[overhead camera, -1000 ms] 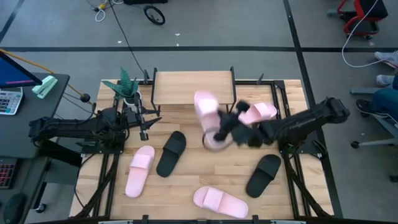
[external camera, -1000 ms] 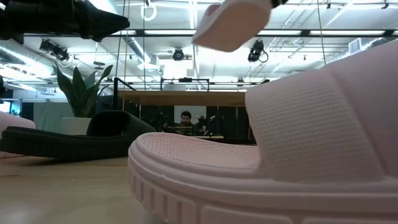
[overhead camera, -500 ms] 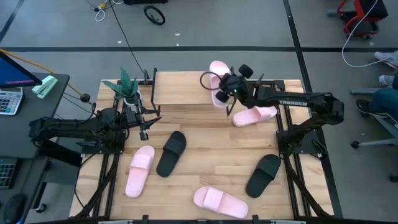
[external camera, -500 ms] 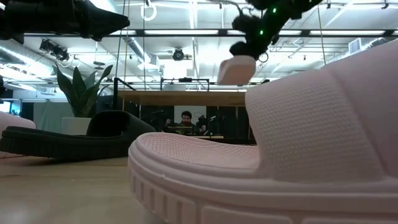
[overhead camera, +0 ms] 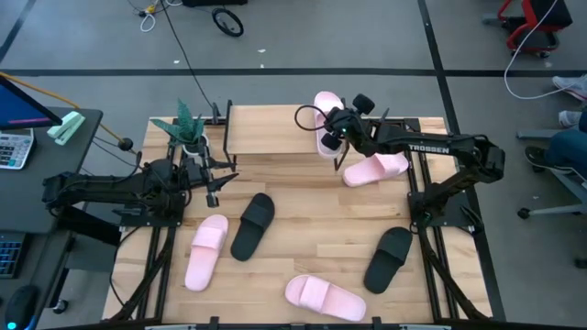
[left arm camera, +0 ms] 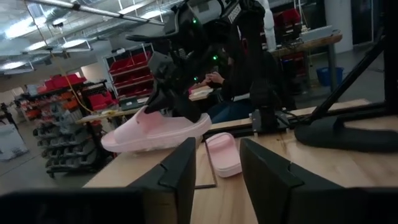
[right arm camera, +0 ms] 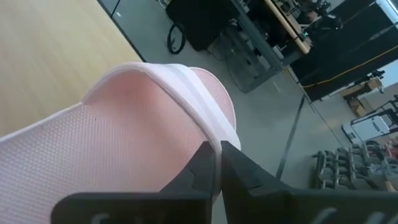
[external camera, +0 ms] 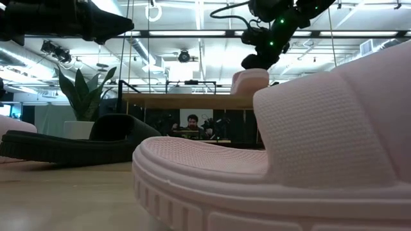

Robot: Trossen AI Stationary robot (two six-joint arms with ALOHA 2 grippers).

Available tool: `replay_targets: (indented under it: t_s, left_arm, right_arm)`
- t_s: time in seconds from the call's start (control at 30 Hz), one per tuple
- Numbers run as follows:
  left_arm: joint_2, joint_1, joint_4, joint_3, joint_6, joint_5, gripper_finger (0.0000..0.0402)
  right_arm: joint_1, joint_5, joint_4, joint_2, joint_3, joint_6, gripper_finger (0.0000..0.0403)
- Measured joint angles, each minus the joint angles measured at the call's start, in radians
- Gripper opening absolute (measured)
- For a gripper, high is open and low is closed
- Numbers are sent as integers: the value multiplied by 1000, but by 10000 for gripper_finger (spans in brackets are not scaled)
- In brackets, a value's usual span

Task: Pick and place slides into the shelf
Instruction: Put the middle right pink slides on the shelf

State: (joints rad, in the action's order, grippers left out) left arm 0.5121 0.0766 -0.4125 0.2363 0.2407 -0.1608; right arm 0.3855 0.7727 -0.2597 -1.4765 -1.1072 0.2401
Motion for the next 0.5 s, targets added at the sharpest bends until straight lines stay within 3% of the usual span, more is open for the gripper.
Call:
replay_targets:
  t_s: [0.2, 0.5]
  left_arm:
    - [0, 0, 0, 0, -20, 0, 127]
    - [0, 0, -1, 0, -20, 0, 133]
  right_arm:
    - [8, 1, -25, 0, 0, 4, 27]
    - [8, 3, -27, 0, 0, 0, 109]
